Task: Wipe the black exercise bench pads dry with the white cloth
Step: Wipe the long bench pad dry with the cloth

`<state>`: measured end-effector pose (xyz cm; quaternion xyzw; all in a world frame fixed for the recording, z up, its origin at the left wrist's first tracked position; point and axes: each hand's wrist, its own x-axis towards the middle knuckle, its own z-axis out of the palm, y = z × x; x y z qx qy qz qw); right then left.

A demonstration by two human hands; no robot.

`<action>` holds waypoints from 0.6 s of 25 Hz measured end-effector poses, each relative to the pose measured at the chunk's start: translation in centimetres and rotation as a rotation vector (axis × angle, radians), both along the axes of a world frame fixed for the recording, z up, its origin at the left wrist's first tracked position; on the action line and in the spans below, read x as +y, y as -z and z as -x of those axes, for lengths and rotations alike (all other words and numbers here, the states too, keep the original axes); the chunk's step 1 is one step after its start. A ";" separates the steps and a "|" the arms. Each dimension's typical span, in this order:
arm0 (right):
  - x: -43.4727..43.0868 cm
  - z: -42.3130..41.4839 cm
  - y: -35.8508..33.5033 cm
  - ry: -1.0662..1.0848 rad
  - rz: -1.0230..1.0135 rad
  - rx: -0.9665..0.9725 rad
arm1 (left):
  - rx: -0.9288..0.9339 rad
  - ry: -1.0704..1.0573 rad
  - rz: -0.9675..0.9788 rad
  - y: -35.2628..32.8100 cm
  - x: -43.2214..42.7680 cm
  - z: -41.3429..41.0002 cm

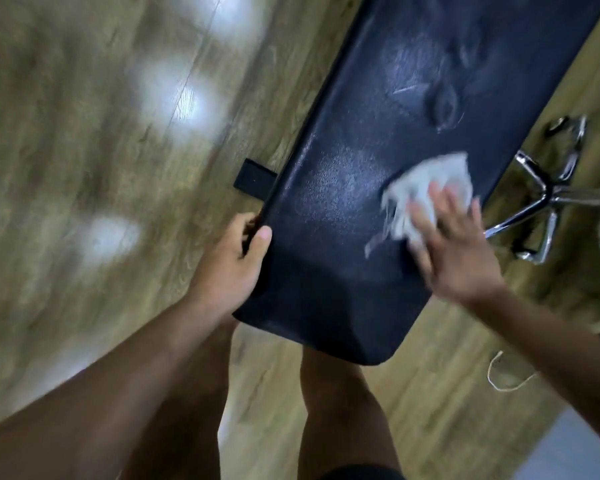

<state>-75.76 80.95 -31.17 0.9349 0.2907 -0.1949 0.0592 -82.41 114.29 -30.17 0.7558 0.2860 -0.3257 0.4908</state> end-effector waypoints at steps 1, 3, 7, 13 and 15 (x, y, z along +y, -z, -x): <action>1.7 -6.1 0.6 0.113 -0.011 -0.105 | 0.011 0.022 -0.050 0.1 -0.1 0.2; 4.4 -17.4 0.8 0.342 -0.016 -0.177 | 0.017 0.066 -0.236 0.5 -0.2 -0.1; 7.9 -24.7 0.3 0.611 -0.089 -0.171 | 0.150 -0.048 -0.343 0.8 -0.4 -1.8; 14.5 3.8 -0.6 -0.027 -0.179 0.111 | 0.163 -0.330 -0.024 0.1 -0.2 -1.2; 14.5 7.4 -1.3 -0.387 -0.182 0.230 | 0.144 -0.494 0.095 0.1 0.8 -0.2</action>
